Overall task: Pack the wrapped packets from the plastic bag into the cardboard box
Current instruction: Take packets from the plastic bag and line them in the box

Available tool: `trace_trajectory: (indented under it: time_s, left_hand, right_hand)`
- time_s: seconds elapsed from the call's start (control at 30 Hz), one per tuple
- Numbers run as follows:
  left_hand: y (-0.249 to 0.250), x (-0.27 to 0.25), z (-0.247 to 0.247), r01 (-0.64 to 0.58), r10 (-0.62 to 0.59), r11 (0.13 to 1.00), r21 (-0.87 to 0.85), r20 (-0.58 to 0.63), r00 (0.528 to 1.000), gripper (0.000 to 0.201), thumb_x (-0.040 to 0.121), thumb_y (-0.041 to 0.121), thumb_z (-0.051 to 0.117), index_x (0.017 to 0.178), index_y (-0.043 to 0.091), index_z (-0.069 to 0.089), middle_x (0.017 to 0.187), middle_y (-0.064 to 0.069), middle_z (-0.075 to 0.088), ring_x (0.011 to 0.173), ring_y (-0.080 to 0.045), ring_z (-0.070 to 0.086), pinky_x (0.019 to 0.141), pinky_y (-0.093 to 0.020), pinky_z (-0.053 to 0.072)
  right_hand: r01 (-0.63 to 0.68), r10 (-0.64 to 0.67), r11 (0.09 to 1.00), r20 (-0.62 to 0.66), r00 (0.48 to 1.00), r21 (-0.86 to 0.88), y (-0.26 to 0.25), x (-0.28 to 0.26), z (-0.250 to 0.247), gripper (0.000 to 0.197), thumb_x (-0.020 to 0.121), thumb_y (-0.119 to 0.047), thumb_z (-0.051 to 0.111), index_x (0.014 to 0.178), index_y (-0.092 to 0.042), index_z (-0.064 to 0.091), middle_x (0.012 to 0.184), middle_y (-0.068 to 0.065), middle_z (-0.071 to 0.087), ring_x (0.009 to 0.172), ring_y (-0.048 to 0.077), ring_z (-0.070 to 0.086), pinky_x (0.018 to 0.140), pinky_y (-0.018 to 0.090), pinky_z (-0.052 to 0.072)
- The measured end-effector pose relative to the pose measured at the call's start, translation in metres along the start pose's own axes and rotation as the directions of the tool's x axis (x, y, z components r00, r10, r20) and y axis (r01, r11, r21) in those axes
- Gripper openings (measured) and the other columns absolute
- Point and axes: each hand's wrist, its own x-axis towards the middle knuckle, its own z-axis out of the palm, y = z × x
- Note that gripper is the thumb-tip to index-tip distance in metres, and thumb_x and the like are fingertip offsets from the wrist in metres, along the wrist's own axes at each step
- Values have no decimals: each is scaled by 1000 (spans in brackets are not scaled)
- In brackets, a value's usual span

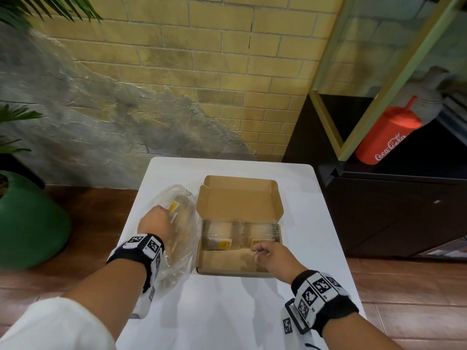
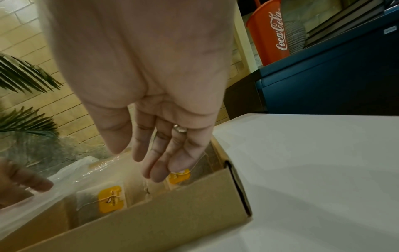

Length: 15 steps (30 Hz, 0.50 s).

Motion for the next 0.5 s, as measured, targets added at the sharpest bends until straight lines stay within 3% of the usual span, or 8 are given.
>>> trace_trajectory:
  time_s: [0.13,0.27,0.4,0.5]
  left_hand:
    - [-2,-7,-11,80,-111,957,-279,-96,989,29,87,4,50,107,11,69,113,-13,66,103,-33,60,86,-35,47]
    - [6,-12,-25,0,-169,774,-633,-206,964,22,84,1,53,91,9,72,96,-10,70,88,-27,60,79,-28,46]
    - [23,-15,-45,-119,-54,489,-864,-166,985,25,79,-7,62,68,16,62,75,1,62,76,-17,56,73,-22,44]
    - [39,-30,-58,-155,101,359,-920,-127,987,27,79,-9,63,68,15,59,72,-1,60,67,-12,54,65,-19,46]
  right_hand:
    - [19,-19,1000,-4,1000,2,-2,-1,2,26,94,-16,47,116,-17,61,106,-6,54,99,9,52,71,8,38]
    - [40,-39,999,-28,999,33,-7,-1,3,21,93,-15,48,108,-21,62,106,-6,56,99,9,52,68,5,37]
    - [90,-85,991,-55,995,97,-25,0,-1,22,92,-12,47,107,-21,60,97,-12,58,94,6,55,65,4,39]
    - [147,-128,963,-96,987,226,-42,-1,-2,24,92,-14,53,115,-16,58,98,-6,59,94,12,57,70,11,43]
